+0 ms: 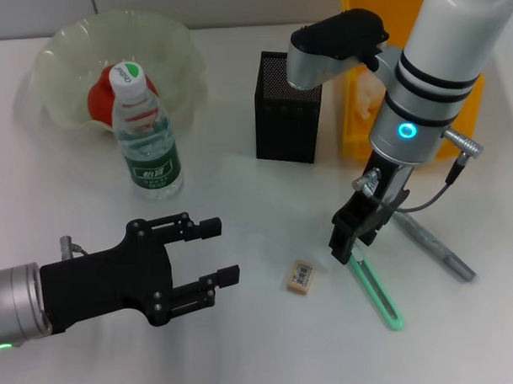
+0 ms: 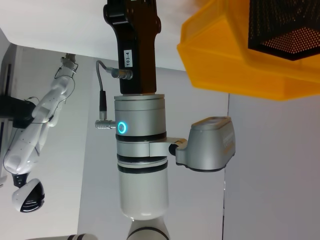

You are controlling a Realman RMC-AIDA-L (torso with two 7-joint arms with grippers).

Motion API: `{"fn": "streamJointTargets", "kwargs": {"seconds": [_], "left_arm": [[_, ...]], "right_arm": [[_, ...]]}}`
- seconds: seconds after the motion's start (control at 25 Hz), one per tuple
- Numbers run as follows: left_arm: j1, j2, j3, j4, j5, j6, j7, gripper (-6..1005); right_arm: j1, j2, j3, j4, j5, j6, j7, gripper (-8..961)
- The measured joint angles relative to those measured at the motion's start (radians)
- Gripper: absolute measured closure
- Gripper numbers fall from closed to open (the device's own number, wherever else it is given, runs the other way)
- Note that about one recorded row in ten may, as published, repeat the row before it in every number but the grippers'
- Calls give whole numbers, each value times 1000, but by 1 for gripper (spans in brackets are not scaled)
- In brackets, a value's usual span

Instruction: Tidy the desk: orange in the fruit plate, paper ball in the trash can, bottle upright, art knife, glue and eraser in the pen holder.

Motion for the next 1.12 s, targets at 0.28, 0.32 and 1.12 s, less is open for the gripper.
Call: {"fn": "streamJointTargets", "kwargs": {"seconds": [0.28, 0.32, 1.12], "left_arm": [[2, 0, 1, -2, 0, -9, 0, 394], [2, 0, 1, -2, 0, -9, 0, 395], [-1, 0, 0, -12, 0, -12, 0, 394]], "right_arm": [[-3, 0, -1, 19, 1, 21, 0, 483], [-3, 0, -1, 19, 1, 21, 0, 488], [-11, 0, -46, 44, 23, 54, -8, 571]]}}
